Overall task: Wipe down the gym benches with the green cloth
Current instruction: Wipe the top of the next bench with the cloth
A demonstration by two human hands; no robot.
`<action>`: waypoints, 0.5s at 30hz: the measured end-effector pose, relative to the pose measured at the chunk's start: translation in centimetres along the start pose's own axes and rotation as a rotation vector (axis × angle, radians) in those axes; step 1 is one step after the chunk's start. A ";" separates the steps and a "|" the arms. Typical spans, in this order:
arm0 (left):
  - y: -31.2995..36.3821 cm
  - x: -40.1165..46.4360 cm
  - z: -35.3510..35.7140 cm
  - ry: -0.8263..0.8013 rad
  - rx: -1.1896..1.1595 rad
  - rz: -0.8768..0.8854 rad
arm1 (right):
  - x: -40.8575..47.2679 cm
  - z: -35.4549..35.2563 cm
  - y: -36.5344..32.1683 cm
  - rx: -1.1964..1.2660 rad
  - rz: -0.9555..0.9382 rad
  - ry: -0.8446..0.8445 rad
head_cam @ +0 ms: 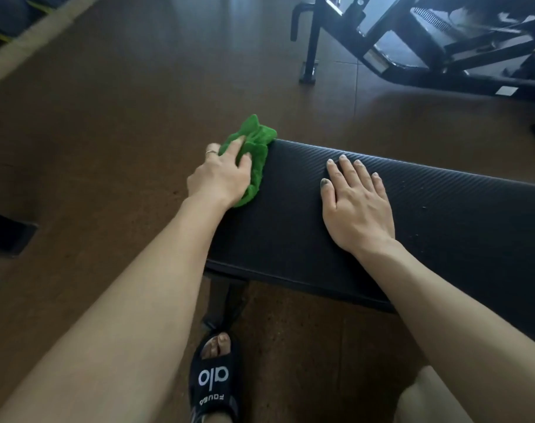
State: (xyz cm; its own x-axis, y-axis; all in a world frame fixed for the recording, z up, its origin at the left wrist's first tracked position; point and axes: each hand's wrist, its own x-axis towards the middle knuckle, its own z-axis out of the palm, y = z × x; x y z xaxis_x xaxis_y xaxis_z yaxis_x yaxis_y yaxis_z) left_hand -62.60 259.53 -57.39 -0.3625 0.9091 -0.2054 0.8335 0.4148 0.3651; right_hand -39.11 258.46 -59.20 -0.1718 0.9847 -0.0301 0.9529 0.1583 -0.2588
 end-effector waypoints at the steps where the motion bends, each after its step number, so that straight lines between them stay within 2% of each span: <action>1: -1.2 -1.3 0.0 0.005 -0.063 -0.045 | 0.0 0.0 -0.1 0.003 -0.003 0.000; 7: -4.4 -10.9 2.1 0.190 -0.334 -0.211 | 0.1 0.4 0.0 -0.009 -0.004 0.021; 10: -3.6 -11.4 2.4 0.285 -0.280 -0.257 | 0.0 0.5 0.0 -0.021 -0.007 0.025; 12: -2.7 -8.8 1.7 0.269 -0.186 -0.278 | 0.1 0.6 0.0 -0.037 -0.008 0.024; 15: -0.1 -2.8 0.1 0.149 -0.105 -0.301 | 0.1 0.5 0.0 -0.038 -0.014 0.024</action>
State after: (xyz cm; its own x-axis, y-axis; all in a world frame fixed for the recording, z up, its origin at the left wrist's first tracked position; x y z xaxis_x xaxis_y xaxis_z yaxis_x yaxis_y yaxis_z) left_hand -61.62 256.89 -56.94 -0.6485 0.7381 -0.1862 0.6353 0.6595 0.4017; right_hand -39.28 258.51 -59.71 -0.1795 0.9838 -0.0035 0.9593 0.1742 -0.2222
